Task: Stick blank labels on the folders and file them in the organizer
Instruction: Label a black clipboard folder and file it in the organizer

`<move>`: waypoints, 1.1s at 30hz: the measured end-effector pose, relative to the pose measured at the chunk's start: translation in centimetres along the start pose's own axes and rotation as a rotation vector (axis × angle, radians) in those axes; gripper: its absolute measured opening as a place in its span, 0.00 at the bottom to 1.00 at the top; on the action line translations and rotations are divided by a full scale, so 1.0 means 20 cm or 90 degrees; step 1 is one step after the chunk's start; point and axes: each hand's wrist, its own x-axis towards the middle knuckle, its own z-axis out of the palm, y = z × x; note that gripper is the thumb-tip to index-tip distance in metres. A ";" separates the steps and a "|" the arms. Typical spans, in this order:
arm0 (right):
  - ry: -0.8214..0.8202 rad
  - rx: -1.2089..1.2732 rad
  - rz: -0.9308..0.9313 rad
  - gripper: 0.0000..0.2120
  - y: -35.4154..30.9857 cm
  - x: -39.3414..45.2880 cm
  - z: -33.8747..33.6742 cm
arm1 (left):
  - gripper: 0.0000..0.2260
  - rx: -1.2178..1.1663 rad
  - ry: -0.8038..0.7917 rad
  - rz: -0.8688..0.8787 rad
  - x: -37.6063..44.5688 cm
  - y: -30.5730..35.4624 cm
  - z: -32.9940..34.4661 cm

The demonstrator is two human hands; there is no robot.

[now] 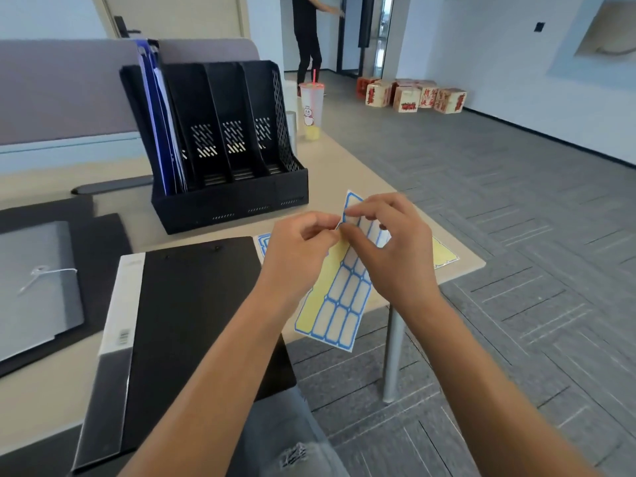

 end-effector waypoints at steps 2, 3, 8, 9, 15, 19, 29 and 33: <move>-0.013 0.005 -0.006 0.07 0.00 0.01 0.00 | 0.11 -0.003 -0.007 0.014 -0.02 0.01 -0.01; -0.022 0.005 -0.011 0.06 0.01 0.01 -0.01 | 0.12 0.001 -0.009 0.019 -0.03 0.01 -0.01; -0.060 0.004 -0.020 0.06 0.00 0.03 -0.02 | 0.13 0.026 -0.011 0.032 -0.03 -0.02 -0.04; -0.065 0.008 -0.008 0.06 0.00 0.03 -0.01 | 0.13 0.037 -0.011 0.037 -0.03 -0.02 -0.05; -0.062 0.002 -0.007 0.04 -0.01 0.03 0.01 | 0.11 0.057 0.020 0.052 -0.03 -0.04 -0.05; -0.056 -0.017 -0.035 0.03 0.01 0.02 0.02 | 0.11 0.075 0.012 0.049 -0.02 -0.05 -0.05; -0.059 -0.086 -0.094 0.03 0.06 0.02 0.03 | 0.11 0.149 -0.008 0.060 -0.02 -0.08 -0.06; -0.051 -0.099 -0.102 0.03 0.06 0.02 0.03 | 0.12 0.184 -0.012 0.069 -0.01 -0.08 -0.06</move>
